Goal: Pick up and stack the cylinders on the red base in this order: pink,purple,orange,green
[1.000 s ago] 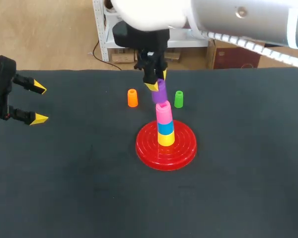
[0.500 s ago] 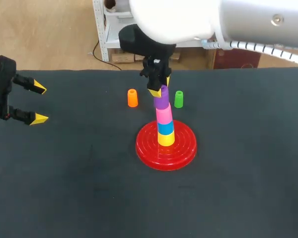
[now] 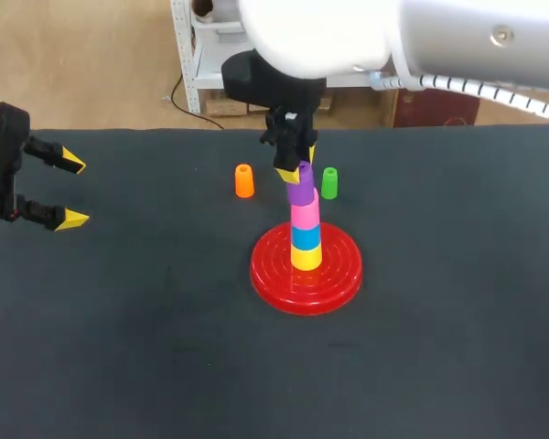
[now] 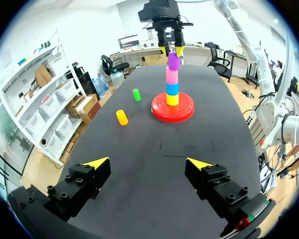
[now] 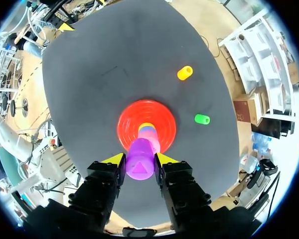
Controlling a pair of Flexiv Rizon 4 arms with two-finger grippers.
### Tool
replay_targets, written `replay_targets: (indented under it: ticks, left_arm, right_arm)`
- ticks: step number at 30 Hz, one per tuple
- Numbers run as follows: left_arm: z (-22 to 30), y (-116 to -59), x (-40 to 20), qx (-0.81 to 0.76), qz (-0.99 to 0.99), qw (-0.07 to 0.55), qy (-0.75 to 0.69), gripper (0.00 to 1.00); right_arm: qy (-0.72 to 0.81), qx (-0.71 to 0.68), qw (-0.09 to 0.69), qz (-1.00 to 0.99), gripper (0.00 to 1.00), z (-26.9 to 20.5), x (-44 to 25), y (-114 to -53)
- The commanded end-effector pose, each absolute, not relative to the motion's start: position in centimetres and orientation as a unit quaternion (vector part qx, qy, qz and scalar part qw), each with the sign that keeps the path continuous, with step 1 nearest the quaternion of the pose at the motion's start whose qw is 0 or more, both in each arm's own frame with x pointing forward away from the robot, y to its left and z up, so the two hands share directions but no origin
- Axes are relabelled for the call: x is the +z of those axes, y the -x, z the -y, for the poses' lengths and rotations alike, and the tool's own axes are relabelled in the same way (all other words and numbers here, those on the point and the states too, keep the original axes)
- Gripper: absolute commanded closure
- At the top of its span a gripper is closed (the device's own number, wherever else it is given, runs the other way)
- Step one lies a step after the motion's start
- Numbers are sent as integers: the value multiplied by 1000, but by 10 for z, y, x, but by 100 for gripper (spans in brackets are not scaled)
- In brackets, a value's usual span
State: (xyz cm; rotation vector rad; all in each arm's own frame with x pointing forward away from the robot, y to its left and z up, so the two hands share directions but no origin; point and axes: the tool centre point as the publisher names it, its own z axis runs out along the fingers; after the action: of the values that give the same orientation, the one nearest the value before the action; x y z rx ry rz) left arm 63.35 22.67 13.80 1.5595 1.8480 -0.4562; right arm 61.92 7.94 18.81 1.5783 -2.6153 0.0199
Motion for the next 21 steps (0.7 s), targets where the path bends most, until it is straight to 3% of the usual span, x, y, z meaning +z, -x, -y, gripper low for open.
replay_targets:
  ticks: [1,21]
  left_arm:
    - [-227,-633,137,-174,-707,336,-597,0]
    - [-227,-633,137,-174,-707,336,-597,0]
  right_arm:
    - [-510,9,49,859,100,-78,184,-620]
    - [-506,16,33,861,100,-77,183,-626]
